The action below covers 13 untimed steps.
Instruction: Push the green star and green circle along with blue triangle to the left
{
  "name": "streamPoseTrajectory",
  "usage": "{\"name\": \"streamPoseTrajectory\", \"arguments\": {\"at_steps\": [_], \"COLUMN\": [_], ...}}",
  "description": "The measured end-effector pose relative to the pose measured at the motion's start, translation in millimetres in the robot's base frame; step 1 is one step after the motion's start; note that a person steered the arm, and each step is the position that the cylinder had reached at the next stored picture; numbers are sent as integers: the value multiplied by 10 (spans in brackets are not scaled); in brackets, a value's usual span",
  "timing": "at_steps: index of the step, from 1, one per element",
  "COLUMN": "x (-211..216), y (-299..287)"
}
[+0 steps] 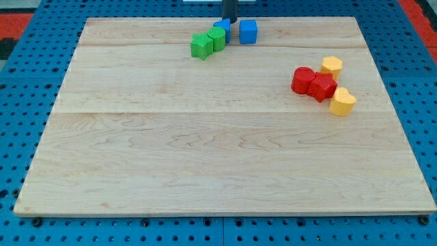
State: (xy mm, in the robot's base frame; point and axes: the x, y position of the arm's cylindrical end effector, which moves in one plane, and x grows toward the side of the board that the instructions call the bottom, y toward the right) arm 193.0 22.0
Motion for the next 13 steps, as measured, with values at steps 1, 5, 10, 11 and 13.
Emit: {"name": "streamPoseTrajectory", "arguments": {"at_steps": [1,5,10,11,13], "x": [0,-7,341,436,618], "y": [40,223,-136,-381,-215]}}
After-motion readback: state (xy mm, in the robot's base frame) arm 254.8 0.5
